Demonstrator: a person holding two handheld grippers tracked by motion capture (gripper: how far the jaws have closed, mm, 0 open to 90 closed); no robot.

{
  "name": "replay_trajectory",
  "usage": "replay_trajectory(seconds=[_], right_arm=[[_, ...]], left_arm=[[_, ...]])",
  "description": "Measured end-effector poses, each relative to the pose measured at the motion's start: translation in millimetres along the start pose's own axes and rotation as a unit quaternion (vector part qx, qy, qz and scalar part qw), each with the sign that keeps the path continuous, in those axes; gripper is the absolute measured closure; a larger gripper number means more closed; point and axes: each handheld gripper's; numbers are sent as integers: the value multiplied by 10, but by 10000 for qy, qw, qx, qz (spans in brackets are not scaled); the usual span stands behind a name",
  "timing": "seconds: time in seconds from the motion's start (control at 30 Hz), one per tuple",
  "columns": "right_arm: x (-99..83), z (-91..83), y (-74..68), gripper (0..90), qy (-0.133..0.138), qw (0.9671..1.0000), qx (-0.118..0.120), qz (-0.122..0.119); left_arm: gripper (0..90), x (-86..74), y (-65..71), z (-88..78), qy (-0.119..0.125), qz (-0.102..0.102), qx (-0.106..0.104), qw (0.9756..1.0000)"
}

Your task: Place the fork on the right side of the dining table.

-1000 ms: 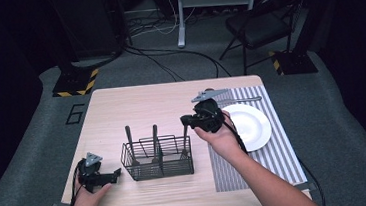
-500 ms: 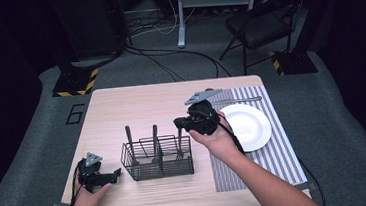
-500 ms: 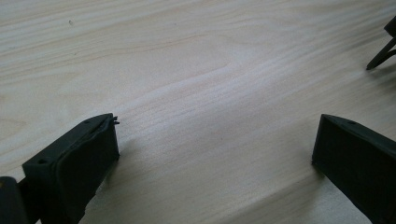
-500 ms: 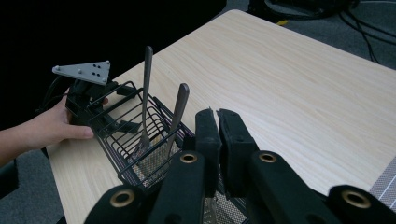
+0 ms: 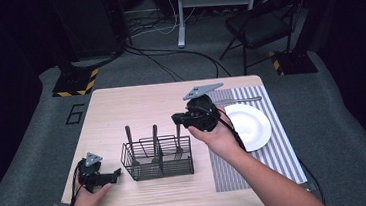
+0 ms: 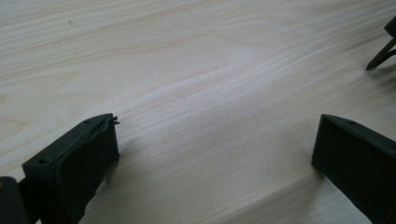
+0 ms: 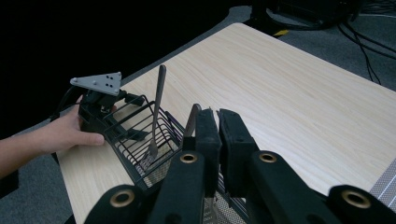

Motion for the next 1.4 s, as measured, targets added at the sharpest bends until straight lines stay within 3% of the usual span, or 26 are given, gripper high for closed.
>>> replay_trajectory(seconds=[0.37, 0.8, 1.4], right_arm=[[184, -188, 11, 867, 110, 9999, -70, -67], [349, -444, 99, 867, 362, 9992, -188, 30], [459, -829, 287, 868, 447, 9971, -614, 94]], left_arm=[[1, 0, 0, 0, 0, 1, 0, 10000], [1, 0, 0, 0, 0, 3, 1, 10000], [1, 0, 0, 0, 2, 5, 2, 10000]])
Point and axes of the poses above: each handheld gripper's, and its own axes: z roughly forward along the jaws, x roughly out of its top, y roughly to its right, and after that the axes turned 12 degrees about -z, right-handed
